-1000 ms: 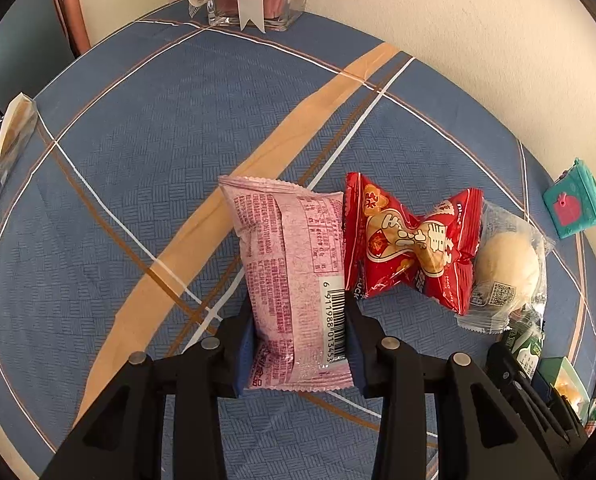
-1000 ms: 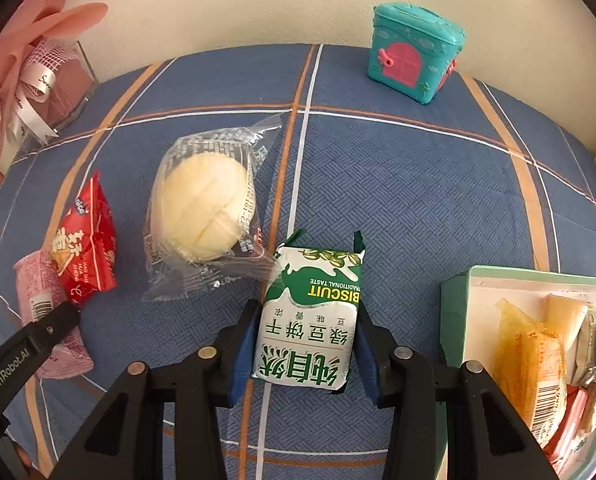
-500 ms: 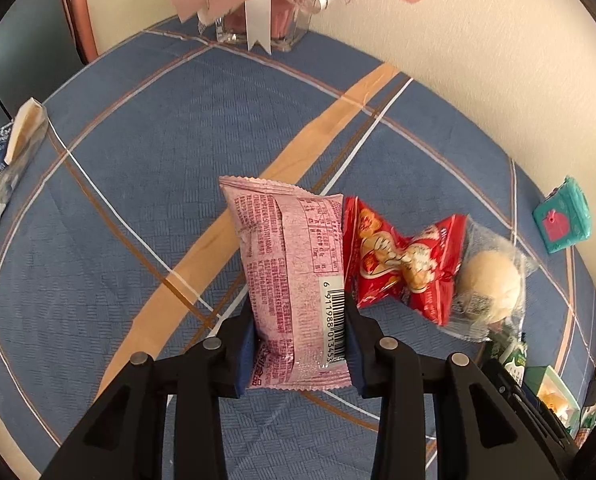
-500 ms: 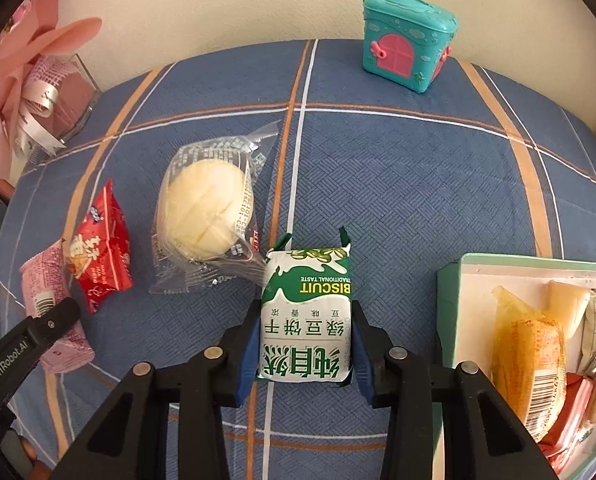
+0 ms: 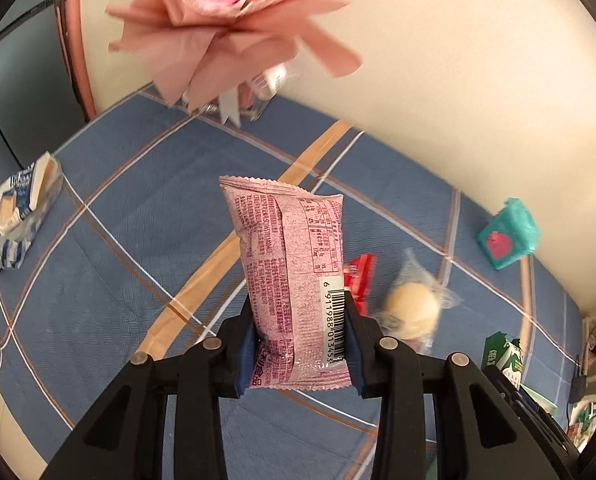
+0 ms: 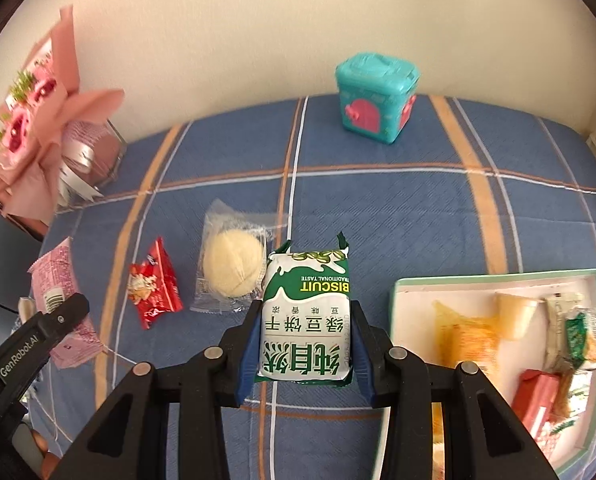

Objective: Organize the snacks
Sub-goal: 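Lift both held items and carry them over the white tray, then lower the pink bag and biscuit box into the tray and open both grippers, then move both grippers back toward the red packet and wrapped bun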

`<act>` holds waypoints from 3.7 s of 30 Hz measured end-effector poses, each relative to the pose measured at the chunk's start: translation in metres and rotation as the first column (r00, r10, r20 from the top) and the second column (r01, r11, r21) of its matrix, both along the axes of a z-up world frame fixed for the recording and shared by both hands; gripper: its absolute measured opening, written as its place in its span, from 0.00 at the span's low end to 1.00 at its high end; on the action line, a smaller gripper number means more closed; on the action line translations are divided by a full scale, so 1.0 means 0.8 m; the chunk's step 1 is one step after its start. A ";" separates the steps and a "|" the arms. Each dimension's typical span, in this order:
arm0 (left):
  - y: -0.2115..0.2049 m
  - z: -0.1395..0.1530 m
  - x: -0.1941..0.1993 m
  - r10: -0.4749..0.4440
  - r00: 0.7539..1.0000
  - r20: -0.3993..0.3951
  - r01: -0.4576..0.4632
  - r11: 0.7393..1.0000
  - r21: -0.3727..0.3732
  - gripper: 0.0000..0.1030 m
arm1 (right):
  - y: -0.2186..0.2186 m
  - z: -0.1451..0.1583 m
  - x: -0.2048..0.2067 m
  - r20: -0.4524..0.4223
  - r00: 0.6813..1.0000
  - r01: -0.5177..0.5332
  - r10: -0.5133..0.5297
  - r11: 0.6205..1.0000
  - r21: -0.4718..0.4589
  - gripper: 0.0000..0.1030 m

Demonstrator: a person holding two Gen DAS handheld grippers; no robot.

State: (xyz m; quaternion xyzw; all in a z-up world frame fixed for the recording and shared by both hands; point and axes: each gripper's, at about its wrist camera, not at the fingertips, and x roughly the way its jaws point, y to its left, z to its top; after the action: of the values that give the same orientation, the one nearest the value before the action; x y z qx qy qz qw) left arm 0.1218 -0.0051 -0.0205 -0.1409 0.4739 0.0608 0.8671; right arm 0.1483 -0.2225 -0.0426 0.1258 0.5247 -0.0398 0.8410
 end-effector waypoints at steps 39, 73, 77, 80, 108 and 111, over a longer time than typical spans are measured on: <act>-0.329 -0.002 -0.138 -0.544 0.839 -0.027 0.544 0.836 0.063 0.38 | -0.232 0.055 -0.175 -0.010 0.957 0.290 -0.290 0.957 0.007 0.42; -0.317 -0.044 -0.109 -0.504 0.852 -0.143 0.512 0.859 0.025 0.67 | -0.262 0.009 -0.180 -0.121 0.939 0.326 -0.322 0.945 0.012 0.47; -0.290 -0.044 -0.095 -0.450 0.881 -0.144 0.453 0.891 -0.011 0.67 | -0.264 0.006 -0.179 -0.138 0.935 0.330 -0.327 0.944 -0.002 0.57; -0.270 -0.047 -0.086 -0.409 0.900 -0.152 0.409 0.912 -0.028 0.67 | -0.263 0.004 -0.178 -0.145 0.935 0.329 -0.325 0.944 0.005 0.68; -0.203 -0.057 -0.058 -0.277 0.951 -0.139 0.271 0.961 -0.061 0.92 | -0.228 0.006 -0.162 -0.129 0.954 0.268 -0.269 0.963 -0.024 1.00; -0.195 -0.058 -0.055 -0.265 0.954 -0.137 0.257 0.963 -0.074 0.92 | -0.221 0.007 -0.159 -0.128 0.957 0.261 -0.262 0.965 -0.026 1.00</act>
State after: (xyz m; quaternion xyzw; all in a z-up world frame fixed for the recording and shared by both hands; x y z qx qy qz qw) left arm 0.0775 -0.1612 -0.0668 -0.0960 0.5519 -0.0574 0.8264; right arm 0.0214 -0.3993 -0.0371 0.1874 0.5571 -0.1610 0.7928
